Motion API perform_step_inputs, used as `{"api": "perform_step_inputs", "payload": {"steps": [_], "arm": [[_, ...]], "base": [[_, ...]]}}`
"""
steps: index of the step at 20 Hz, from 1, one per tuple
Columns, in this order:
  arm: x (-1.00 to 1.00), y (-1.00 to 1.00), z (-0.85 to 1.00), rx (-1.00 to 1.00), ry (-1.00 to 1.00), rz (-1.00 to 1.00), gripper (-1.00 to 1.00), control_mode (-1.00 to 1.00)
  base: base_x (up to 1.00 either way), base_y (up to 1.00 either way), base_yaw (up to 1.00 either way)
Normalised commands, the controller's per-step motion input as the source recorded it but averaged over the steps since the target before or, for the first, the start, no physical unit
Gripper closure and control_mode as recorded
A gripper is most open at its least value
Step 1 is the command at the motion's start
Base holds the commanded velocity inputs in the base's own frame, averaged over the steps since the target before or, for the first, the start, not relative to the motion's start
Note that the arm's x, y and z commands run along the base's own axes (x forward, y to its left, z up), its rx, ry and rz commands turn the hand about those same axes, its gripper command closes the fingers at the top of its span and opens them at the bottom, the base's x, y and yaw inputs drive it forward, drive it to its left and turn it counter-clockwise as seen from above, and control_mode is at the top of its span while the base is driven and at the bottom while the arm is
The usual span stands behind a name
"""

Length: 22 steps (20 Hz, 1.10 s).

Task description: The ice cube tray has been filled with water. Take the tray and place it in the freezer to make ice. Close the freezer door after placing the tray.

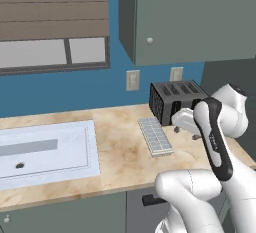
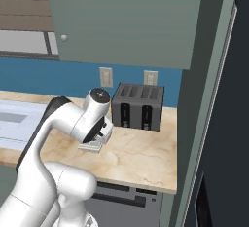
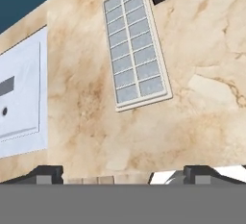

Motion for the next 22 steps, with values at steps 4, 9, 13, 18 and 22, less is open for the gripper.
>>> {"api": "perform_step_inputs", "payload": {"steps": [4,9,13,18,22], "arm": [[0.11,0.0,-0.33,0.0,0.0,0.0,-1.0,-1.0],[0.14,-0.02,-0.3,0.03,0.0,0.0,-1.0,-1.0],[0.12,-0.07,-0.21,0.04,0.0,0.02,-1.0,-1.0],[0.13,-0.04,-0.2,0.05,0.0,0.03,-1.0,-1.0],[0.2,0.0,-0.15,0.02,0.0,0.04,-1.0,-1.0]], "base": [[0.0,0.0,0.0],[0.0,0.0,0.0],[0.0,0.0,0.0],[0.0,0.0,0.0],[0.0,0.0,0.0]]}}
